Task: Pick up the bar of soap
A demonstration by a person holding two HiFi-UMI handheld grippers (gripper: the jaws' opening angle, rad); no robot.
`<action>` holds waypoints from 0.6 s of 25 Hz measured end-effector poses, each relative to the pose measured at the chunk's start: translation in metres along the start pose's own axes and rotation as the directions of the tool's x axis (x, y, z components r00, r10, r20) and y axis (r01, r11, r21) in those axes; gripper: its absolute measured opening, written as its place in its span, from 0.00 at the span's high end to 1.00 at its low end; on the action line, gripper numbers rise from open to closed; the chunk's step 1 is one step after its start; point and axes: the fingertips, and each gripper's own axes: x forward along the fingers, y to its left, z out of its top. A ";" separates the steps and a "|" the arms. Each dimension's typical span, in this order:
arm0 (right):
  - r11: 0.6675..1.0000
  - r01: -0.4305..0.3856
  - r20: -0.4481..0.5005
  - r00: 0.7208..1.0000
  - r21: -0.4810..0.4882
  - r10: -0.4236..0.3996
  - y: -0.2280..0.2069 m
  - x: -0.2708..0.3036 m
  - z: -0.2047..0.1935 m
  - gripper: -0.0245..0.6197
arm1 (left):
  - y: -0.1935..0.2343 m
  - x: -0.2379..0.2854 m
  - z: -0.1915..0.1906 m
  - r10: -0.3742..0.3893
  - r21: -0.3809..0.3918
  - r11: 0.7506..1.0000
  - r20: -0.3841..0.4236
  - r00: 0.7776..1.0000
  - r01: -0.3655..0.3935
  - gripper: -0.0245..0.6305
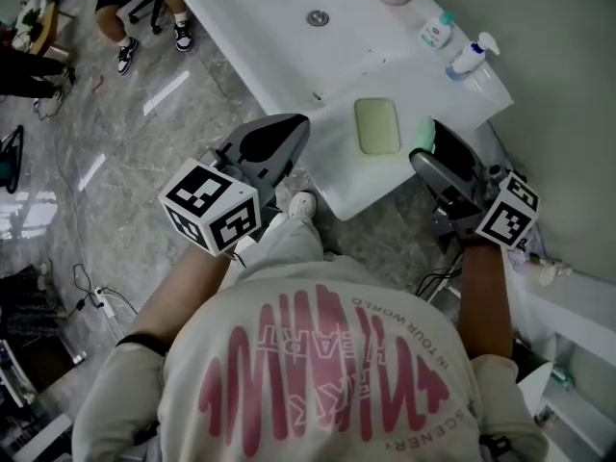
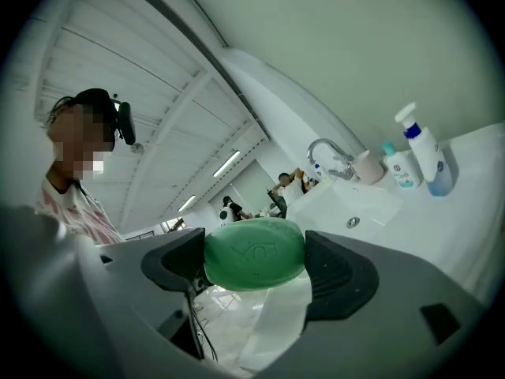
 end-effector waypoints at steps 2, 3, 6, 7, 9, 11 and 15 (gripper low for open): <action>1.000 -0.006 0.035 0.999 -0.021 0.007 0.013 -0.011 0.002 0.34 | -0.011 0.010 0.001 -0.020 0.003 1.000 0.002 1.000 0.020 0.95; 1.000 -0.003 0.053 0.999 -0.030 0.005 0.018 -0.016 0.002 0.34 | -0.016 0.014 0.002 -0.030 0.002 1.000 0.006 1.000 0.030 0.95; 0.999 0.009 0.108 0.994 -0.037 -0.005 0.029 -0.033 -0.001 0.34 | -0.033 0.022 0.004 -0.050 -0.003 0.999 0.024 0.998 0.050 0.95; 0.999 0.009 0.122 0.992 -0.034 -0.005 0.032 -0.038 -0.003 0.34 | -0.039 0.023 0.003 -0.052 -0.006 0.999 0.029 0.998 0.052 0.95; 1.000 0.008 0.139 0.990 -0.026 -0.004 0.036 -0.049 -0.009 0.34 | -0.051 0.025 -0.002 -0.056 -0.009 0.998 0.031 0.998 0.057 0.95; 1.000 0.008 0.136 0.991 -0.021 -0.005 0.042 -0.058 -0.016 0.34 | -0.061 0.024 -0.008 -0.059 -0.011 0.998 0.028 0.998 0.060 0.95; 0.999 0.013 0.113 0.994 -0.037 -0.008 0.060 -0.074 -0.029 0.34 | -0.075 0.009 -0.019 -0.054 -0.043 0.998 0.028 0.998 0.056 0.95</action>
